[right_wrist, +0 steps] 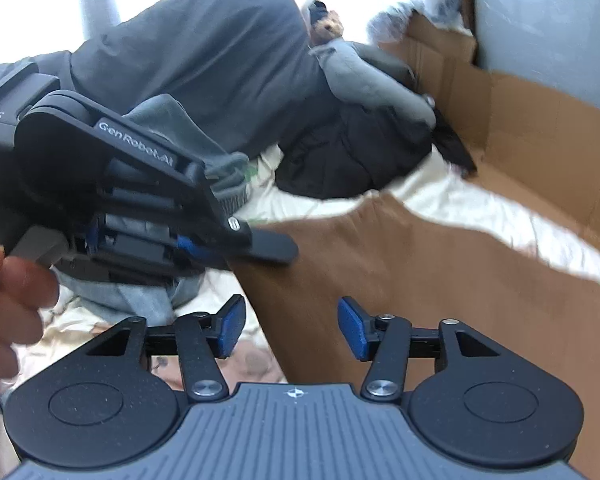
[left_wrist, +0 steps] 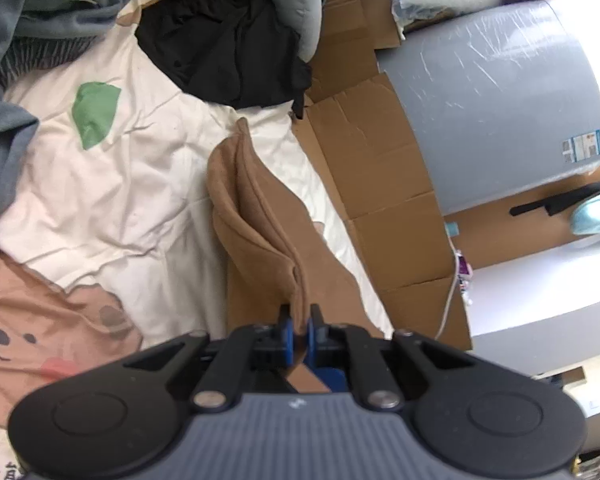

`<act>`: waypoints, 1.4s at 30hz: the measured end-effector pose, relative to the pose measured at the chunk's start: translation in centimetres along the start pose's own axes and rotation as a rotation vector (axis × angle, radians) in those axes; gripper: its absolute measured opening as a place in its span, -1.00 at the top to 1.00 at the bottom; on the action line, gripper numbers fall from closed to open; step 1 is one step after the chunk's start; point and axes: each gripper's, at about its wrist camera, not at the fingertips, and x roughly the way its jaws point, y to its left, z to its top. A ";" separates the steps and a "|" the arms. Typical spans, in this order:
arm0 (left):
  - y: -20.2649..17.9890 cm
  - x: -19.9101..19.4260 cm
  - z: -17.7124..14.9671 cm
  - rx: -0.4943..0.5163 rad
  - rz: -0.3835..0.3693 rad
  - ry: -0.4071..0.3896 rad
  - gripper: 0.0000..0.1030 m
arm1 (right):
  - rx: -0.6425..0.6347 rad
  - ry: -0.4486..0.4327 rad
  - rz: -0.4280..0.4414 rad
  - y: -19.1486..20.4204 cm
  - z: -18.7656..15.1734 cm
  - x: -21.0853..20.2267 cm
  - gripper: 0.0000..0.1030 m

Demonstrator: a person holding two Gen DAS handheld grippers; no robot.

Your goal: Fold clothes

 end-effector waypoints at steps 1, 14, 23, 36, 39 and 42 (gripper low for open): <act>0.0 0.1 0.1 -0.004 -0.004 0.004 0.87 | -0.017 -0.002 -0.006 0.2 0.2 0.1 -0.18; -0.1 0.3 0.3 -0.037 -0.040 0.017 0.86 | -0.089 0.051 -0.096 1.6 0.9 3.3 0.65; -0.4 -0.2 3.6 0.120 0.042 -0.056 -0.54 | 0.004 0.047 -0.105 -0.9 1.0 3.0 0.88; 3.1 8.5 8.5 0.259 0.124 0.034 -0.59 | 0.063 0.035 -0.098 -1.8 1.0 1.9 0.88; 3.3 10.6 9.8 0.252 0.119 0.049 -0.65 | 0.071 0.041 -0.100 -1.9 0.6 1.9 0.88; 3.7 12.6 11.1 0.237 0.136 0.073 -0.64 | 0.074 0.042 -0.098 -1.9 0.5 1.9 0.89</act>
